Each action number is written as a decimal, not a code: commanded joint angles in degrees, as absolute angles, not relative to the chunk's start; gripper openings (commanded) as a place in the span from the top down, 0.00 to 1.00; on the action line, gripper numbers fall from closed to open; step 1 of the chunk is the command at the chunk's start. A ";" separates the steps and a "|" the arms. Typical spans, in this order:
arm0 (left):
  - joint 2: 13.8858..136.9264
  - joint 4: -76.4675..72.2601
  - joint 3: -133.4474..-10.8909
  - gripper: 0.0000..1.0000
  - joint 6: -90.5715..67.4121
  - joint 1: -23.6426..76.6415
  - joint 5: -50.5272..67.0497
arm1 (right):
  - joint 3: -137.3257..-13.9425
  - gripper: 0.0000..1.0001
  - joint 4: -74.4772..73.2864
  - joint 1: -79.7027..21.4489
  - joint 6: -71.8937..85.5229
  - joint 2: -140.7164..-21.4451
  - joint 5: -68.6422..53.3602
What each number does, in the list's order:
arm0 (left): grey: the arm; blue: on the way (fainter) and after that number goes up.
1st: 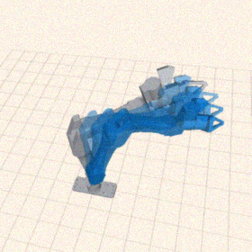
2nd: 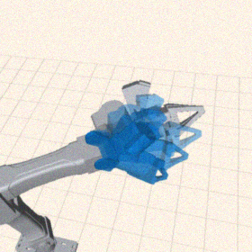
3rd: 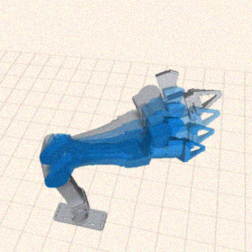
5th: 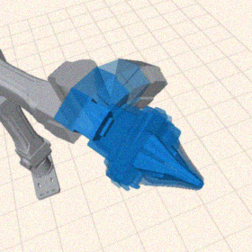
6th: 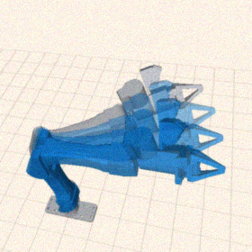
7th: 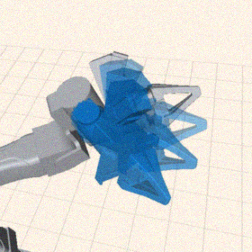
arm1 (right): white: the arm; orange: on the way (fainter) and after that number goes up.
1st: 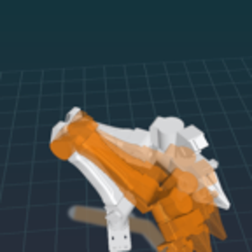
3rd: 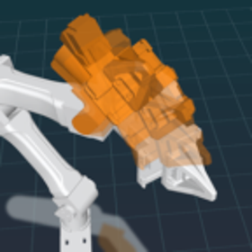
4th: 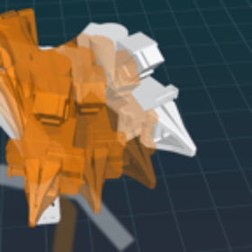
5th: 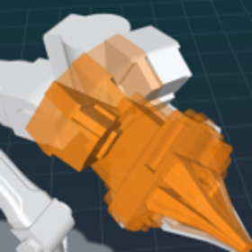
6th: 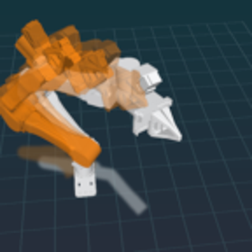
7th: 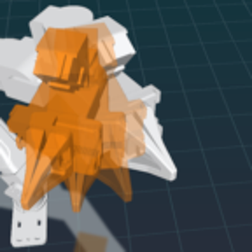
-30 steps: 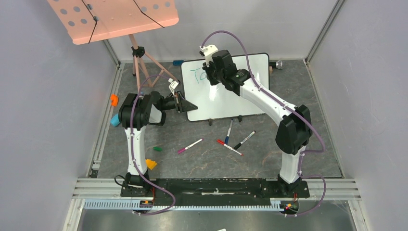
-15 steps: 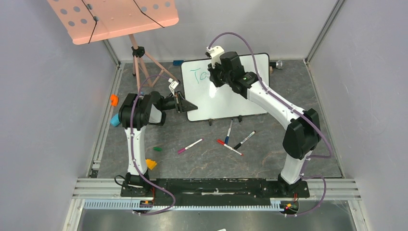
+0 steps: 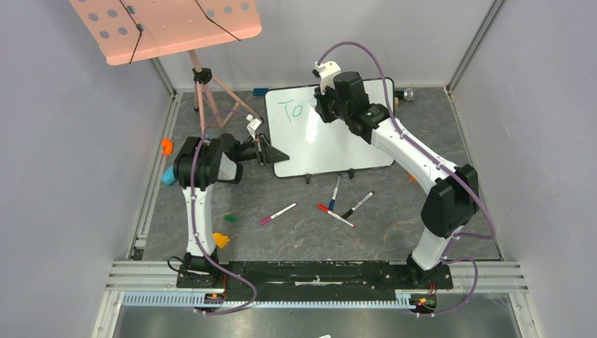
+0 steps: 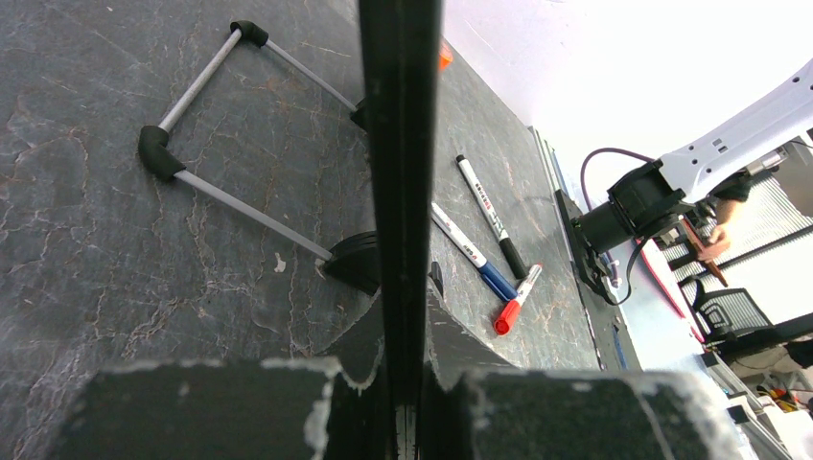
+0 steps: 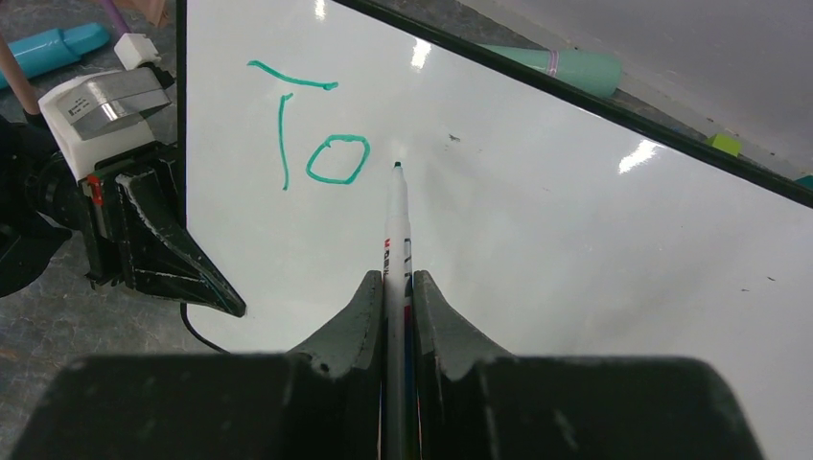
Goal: Write a sentence on the whiteboard
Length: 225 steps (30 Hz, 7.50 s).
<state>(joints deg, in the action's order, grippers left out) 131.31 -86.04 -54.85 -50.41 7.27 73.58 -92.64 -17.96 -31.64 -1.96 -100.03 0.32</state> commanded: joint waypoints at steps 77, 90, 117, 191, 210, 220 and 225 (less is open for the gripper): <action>132.00 -89.21 -55.11 0.98 -48.34 8.18 73.85 | -96.88 1.00 -24.00 -31.70 -4.16 -105.45 0.13; 131.97 -89.21 -55.11 0.98 -48.34 8.14 73.83 | -95.62 1.00 -24.26 -31.34 -3.44 -104.06 6.78; 132.01 -89.21 -55.20 0.98 -48.43 8.22 73.88 | -106.44 1.00 -23.77 -29.98 -2.48 -110.32 7.63; 132.08 -89.21 -55.28 0.98 -48.65 8.17 74.01 | -93.98 1.00 -22.13 -28.13 -0.09 -99.17 0.21; 132.09 -89.21 -55.28 0.98 -48.58 8.15 74.06 | -95.29 1.00 -23.64 -26.90 -0.09 -102.96 0.51; 132.09 -89.23 -55.33 0.98 -48.52 8.17 74.05 | -97.46 1.00 -24.02 -26.65 -0.09 -104.91 0.13; 132.10 -89.21 -55.28 0.98 -48.54 8.17 74.03 | -97.96 1.00 -24.63 -26.67 -0.08 -105.47 -2.51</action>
<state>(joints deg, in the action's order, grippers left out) 131.33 -86.08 -54.85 -51.33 7.27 73.56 -95.48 -24.95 -26.83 -0.45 -104.77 -0.30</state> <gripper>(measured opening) 0.106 0.135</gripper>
